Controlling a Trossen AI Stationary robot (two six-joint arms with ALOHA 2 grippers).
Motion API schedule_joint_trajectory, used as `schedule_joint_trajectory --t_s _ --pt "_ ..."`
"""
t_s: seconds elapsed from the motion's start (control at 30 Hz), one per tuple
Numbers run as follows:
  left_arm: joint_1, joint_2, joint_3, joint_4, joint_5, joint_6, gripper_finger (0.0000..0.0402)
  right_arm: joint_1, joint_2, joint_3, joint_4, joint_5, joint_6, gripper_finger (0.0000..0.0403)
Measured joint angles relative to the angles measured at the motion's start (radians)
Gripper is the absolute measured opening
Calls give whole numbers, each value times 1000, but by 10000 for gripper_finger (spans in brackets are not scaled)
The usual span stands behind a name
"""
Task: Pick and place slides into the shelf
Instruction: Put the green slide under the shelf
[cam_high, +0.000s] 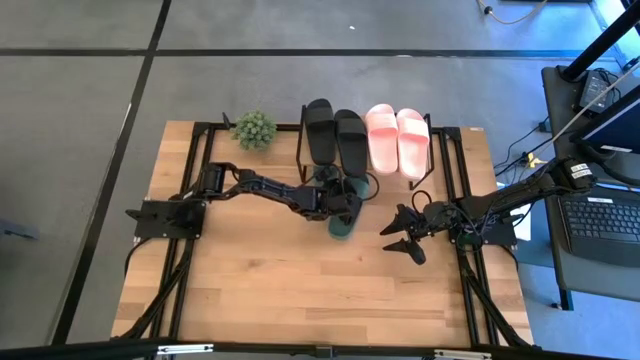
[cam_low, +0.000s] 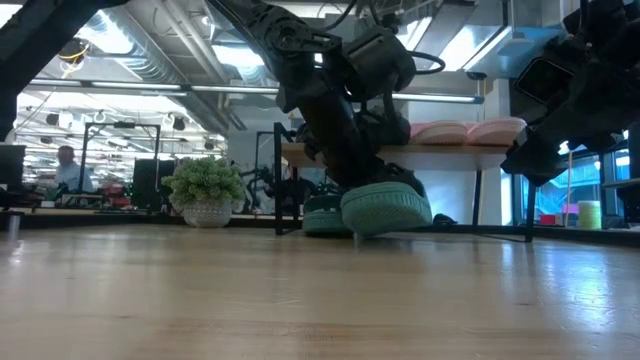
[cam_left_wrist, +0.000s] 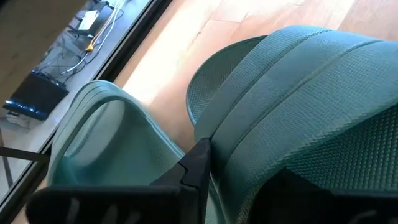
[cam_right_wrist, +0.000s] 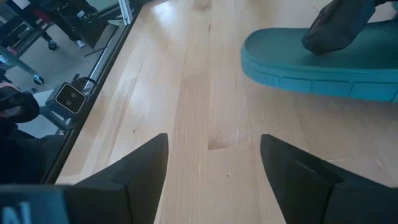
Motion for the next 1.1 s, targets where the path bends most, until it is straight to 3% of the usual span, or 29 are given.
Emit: schedule_joint_trajectory --t_s 0.2,0.6,1.1 --pt "3 -3 0 4 57 0 65 0 0 0 0 0 0 255" --pt "2 -3 0 -2 73 5 140 0 0 0 0 0 0 255" --pt "-22 -3 0 0 96 139 144 0 0 0 0 0 3 255"
